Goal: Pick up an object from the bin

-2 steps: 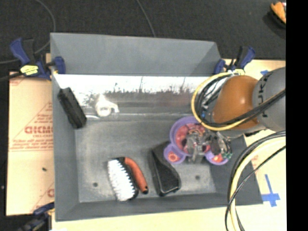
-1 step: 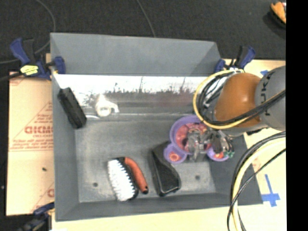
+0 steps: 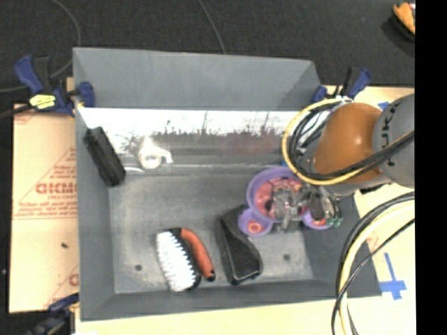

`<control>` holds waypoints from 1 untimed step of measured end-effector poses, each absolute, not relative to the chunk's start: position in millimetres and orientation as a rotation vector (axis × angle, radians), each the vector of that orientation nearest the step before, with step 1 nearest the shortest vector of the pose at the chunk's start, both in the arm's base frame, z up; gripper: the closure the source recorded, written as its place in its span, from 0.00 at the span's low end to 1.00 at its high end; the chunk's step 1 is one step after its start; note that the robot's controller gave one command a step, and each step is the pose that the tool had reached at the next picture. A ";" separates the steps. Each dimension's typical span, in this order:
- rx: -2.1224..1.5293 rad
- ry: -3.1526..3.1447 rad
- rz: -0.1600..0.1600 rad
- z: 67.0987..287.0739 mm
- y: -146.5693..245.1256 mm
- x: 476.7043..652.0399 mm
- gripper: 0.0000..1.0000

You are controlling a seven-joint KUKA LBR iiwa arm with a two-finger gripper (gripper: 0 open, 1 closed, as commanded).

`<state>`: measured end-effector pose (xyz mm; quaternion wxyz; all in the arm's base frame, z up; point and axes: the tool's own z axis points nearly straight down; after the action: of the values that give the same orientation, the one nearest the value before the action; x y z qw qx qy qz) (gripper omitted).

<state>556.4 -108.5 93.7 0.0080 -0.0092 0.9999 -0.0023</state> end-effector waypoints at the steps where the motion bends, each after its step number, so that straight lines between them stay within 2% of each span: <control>1: -0.029 3.126 -0.007 99.7 -108.7 556.2 1.00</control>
Offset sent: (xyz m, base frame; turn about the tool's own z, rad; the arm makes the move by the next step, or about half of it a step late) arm -0.0001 0.0000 0.1011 0.0000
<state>556.2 -108.7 99.7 0.0077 -0.0092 0.9999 -0.0024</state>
